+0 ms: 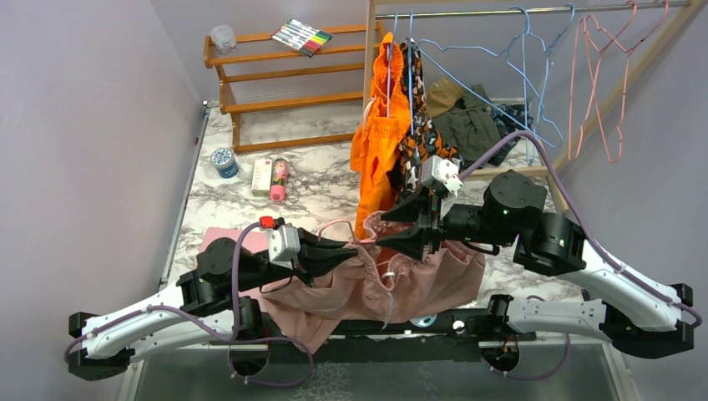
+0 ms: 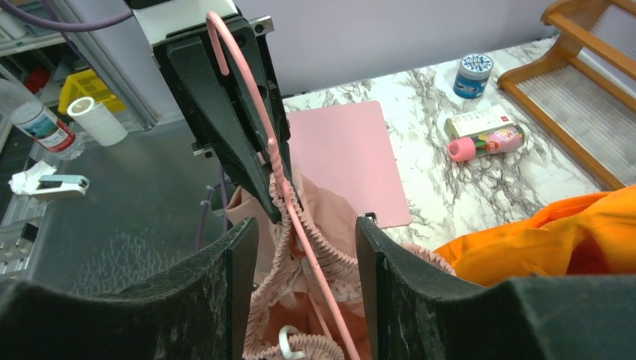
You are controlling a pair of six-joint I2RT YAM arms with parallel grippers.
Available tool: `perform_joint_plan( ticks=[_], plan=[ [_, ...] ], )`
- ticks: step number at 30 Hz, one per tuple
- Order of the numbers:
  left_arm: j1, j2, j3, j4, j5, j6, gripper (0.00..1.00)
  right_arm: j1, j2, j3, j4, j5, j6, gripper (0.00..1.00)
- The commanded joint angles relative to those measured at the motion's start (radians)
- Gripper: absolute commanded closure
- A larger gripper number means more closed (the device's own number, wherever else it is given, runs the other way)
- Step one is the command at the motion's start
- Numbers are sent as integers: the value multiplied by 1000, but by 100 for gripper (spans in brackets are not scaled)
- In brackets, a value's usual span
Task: Place the shorts on the hanger
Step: Hang the shorts on the hanger.
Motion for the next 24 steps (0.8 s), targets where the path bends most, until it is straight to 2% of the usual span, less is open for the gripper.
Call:
perform_joint_plan(
  ticks=[1,11,17,19,21,24],
  plan=[
    [3,2,24,70,45,-11,100,4,14,13,60,-45,-14,46],
    [1,9,30,54,53,-19,100,5,98,18,183,-184,30,48],
    [2,6,35,40,50,-19,100,5,135,20,218,-230,51,54],
    [2,6,35,40,50,-20,100,4,142,16,228,-235,55,60],
    [2,5,34,39,47,-19,100,5,145,13,233,-233,59,71],
    [3,2,32,35,41,-19,100,4,146,8,231,-215,57,94]
  ],
)
